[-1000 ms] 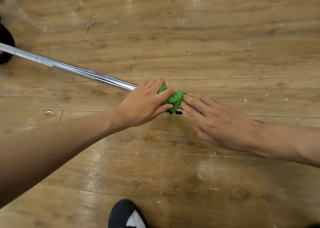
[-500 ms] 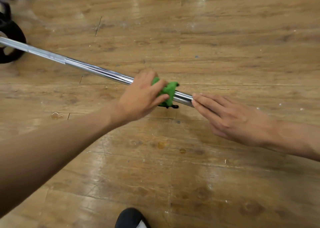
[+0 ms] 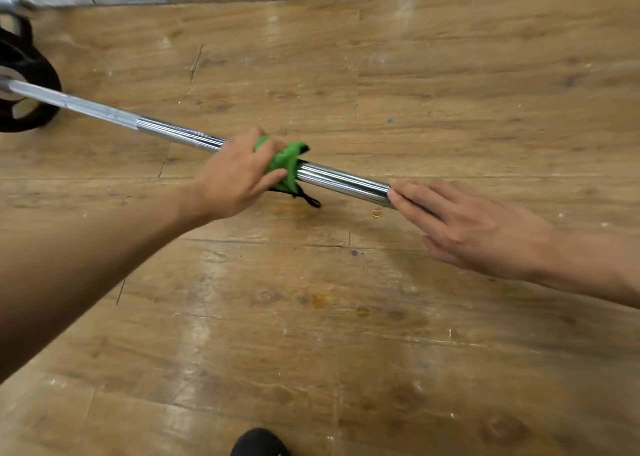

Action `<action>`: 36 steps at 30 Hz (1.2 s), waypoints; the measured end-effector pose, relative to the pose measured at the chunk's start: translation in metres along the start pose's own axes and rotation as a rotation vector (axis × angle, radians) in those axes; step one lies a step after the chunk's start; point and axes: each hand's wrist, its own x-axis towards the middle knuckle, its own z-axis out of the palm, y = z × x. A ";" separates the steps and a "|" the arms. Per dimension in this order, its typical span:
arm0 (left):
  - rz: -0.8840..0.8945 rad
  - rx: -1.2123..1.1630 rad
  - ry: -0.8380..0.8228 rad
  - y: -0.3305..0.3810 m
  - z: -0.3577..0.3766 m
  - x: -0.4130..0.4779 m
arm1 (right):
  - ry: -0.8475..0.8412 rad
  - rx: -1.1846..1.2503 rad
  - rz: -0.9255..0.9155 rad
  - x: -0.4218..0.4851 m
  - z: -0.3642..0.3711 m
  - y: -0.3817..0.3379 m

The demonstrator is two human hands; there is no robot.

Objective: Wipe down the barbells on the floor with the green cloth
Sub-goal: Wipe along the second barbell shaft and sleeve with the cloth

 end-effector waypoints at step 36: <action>0.338 0.021 -0.122 -0.045 -0.009 0.055 | -0.323 -0.048 -0.033 0.063 -0.024 0.029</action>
